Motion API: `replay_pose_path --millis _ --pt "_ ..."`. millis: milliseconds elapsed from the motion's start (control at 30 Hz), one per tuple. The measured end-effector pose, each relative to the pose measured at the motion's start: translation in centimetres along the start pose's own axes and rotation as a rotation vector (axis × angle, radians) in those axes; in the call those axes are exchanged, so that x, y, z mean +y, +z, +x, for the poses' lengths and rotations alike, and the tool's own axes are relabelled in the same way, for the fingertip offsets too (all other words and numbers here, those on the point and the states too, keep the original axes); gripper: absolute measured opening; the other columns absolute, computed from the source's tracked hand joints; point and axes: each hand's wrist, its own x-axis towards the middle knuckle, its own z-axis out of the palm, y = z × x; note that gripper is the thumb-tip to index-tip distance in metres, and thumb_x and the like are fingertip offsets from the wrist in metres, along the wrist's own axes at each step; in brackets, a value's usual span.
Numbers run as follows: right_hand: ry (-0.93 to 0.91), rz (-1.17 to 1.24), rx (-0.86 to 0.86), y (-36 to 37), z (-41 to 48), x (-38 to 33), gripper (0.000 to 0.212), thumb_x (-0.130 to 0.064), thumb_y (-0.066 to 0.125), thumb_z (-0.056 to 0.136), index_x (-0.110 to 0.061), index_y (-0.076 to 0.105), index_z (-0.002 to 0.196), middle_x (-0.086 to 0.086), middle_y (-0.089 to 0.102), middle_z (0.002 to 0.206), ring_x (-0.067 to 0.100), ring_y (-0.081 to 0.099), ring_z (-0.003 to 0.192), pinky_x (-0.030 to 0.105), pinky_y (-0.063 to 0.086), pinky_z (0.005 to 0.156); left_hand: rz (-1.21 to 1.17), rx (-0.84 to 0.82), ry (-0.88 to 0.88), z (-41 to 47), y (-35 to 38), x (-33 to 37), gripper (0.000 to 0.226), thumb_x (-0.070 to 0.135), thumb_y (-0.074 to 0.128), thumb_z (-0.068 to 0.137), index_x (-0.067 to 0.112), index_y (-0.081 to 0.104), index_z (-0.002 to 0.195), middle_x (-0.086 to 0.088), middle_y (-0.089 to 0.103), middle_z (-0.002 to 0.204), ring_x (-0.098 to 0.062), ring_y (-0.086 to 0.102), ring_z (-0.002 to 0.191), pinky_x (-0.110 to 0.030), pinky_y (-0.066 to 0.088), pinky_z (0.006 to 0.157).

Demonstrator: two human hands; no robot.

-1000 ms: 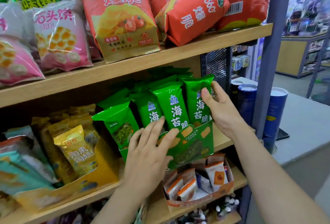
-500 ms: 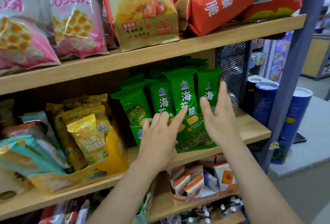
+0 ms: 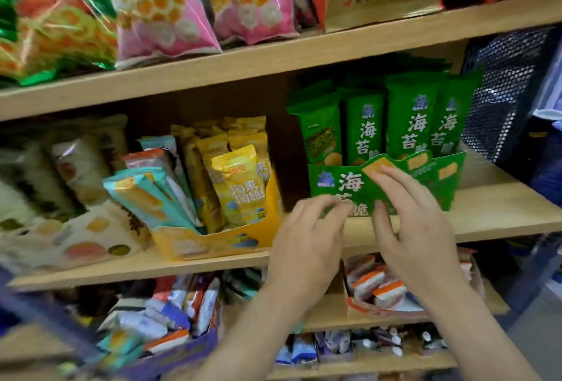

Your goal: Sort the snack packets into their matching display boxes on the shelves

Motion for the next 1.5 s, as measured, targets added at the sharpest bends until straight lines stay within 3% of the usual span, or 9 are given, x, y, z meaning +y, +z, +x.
replay_pose_path --millis 200,400,533,733,867,1000,1200,1367,1500 --pt "-0.027 0.187 -0.151 2.9 -2.5 -5.5 0.035 -0.018 0.051 0.093 -0.013 0.066 0.123 -0.001 0.065 0.121 0.014 0.058 0.114 0.032 0.049 0.097 0.063 -0.014 -0.198 -8.6 -5.9 -6.1 0.032 0.012 0.047 0.089 0.014 0.07 0.111 0.0 0.064 0.102 -0.021 0.059 0.09 -0.033 0.05 0.073" --pt "-0.24 0.127 -0.174 7.0 -2.7 -11.8 0.033 -0.011 0.056 0.09 -0.01 0.066 0.122 0.003 0.061 0.12 0.02 0.054 0.111 0.031 0.046 0.094 0.151 0.195 -0.347 -10.7 -11.2 -10.9 0.03 0.006 0.064 0.089 0.013 0.065 0.118 -0.005 0.048 0.104 -0.021 0.051 0.083 -0.029 0.045 0.073" --pt "-0.158 0.12 -0.314 9.7 -2.2 -16.1 0.041 -0.024 0.05 0.098 -0.02 0.053 0.138 -0.003 0.056 0.136 0.015 0.05 0.123 0.037 0.051 0.097 0.013 0.321 -0.434 -9.3 -14.5 -13.8 0.046 0.015 0.072 0.086 0.016 0.051 0.126 -0.008 0.048 0.117 -0.02 0.049 0.103 -0.039 0.052 0.08" --pt "0.163 0.394 -0.407 12.6 0.7 -20.7 0.062 -0.042 0.049 0.099 -0.035 0.021 0.154 -0.014 0.039 0.153 0.004 0.038 0.138 0.038 0.043 0.109 -0.387 0.062 -0.636 -3.9 -18.1 -16.8 0.096 0.022 0.078 0.079 0.039 0.015 0.15 0.024 0.033 0.141 0.004 0.034 0.13 -0.028 0.036 0.108" --pt "0.219 0.483 -0.355 14.4 1.1 -21.5 0.059 -0.046 0.054 0.096 -0.034 0.033 0.149 -0.014 0.053 0.14 0.002 0.049 0.127 0.037 0.05 0.102 -0.49 -0.087 -0.643 -3.1 -17.6 -18.2 0.06 0.027 0.077 0.081 0.04 0.045 0.131 0.017 0.057 0.122 -0.002 0.055 0.115 -0.037 0.05 0.1" --pt "0.284 0.571 -0.353 14.0 1.6 -20.4 0.053 -0.041 0.064 0.092 -0.035 0.044 0.141 -0.017 0.058 0.132 0.003 0.053 0.123 0.039 0.05 0.102 -0.413 -0.095 -0.502 -3.5 -17.3 -17.7 0.034 0.032 0.07 0.087 0.048 0.051 0.112 0.019 0.056 0.119 0.001 0.05 0.115 -0.027 0.044 0.099" --pt "0.277 0.599 -0.396 13.4 2.5 -20.2 0.037 -0.033 0.07 0.089 -0.039 0.054 0.122 -0.017 0.061 0.12 -0.001 0.056 0.114 0.035 0.051 0.096 -0.565 -0.348 -0.534 -2.3 -18.6 -19.0 0.032 0.037 0.072 0.082 0.039 0.062 0.111 0.021 0.052 0.116 -0.006 0.038 0.124 -0.035 0.038 0.106" --pt "0.375 0.994 -0.113 12.9 2.6 -21.3 0.035 -0.017 0.07 0.086 -0.029 0.057 0.117 -0.011 0.07 0.112 0.004 0.065 0.107 0.029 0.056 0.087 -0.782 -0.076 -0.508 -2.9 -19.6 -19.6 0.05 0.029 0.074 0.073 0.032 0.063 0.121 0.012 0.051 0.13 0.001 0.047 0.124 -0.04 0.042 0.108" --pt "0.332 1.145 0.184 11.0 3.5 -22.7 0.036 -0.023 0.067 0.081 -0.021 0.055 0.115 -0.009 0.07 0.105 0.008 0.067 0.106 0.023 0.054 0.084 -0.788 0.286 -0.271 -4.3 -20.7 -18.2 0.049 0.018 0.074 0.08 0.011 0.059 0.126 -0.006 0.039 0.137 -0.025 0.043 0.134 -0.04 0.051 0.099"
